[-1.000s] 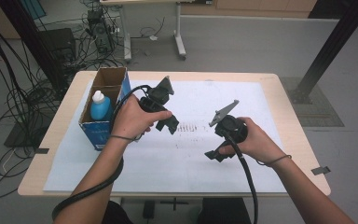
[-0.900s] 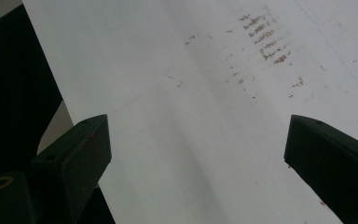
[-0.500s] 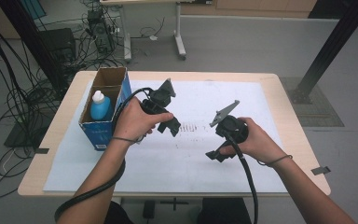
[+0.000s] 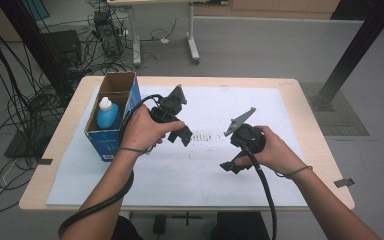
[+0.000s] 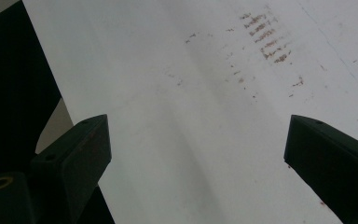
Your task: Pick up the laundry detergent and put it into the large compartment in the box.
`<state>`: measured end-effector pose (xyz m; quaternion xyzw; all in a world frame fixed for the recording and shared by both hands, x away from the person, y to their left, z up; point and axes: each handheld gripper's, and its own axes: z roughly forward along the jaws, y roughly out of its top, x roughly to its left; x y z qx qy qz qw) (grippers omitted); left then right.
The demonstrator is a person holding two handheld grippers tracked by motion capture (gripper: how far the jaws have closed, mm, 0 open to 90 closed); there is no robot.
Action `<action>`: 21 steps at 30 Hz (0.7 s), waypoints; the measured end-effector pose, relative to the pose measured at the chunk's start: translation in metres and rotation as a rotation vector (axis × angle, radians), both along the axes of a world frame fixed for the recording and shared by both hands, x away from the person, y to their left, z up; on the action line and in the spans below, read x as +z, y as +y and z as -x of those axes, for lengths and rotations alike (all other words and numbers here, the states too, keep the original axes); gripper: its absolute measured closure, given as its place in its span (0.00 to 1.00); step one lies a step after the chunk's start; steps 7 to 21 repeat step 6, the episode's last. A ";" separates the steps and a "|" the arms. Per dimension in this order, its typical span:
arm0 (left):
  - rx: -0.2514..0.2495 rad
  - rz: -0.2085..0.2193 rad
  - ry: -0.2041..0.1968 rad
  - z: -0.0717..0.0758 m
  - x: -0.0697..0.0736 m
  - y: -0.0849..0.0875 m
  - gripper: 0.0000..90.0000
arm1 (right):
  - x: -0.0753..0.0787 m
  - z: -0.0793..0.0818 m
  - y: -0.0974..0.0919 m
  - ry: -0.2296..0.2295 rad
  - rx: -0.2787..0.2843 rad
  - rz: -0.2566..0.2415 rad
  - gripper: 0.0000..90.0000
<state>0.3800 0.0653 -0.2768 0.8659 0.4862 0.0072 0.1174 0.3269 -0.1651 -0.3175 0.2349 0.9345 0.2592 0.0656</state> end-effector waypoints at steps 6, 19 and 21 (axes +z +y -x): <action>-0.001 0.000 0.001 0.001 -0.001 0.000 0.11 | 0.004 0.002 -0.001 -0.006 -0.002 -0.007 0.08; -0.001 0.000 0.001 0.001 -0.001 0.000 0.11 | 0.004 0.002 -0.001 -0.006 -0.002 -0.007 0.08; -0.001 0.000 0.001 0.001 -0.001 0.000 0.11 | 0.004 0.002 -0.001 -0.006 -0.002 -0.007 0.08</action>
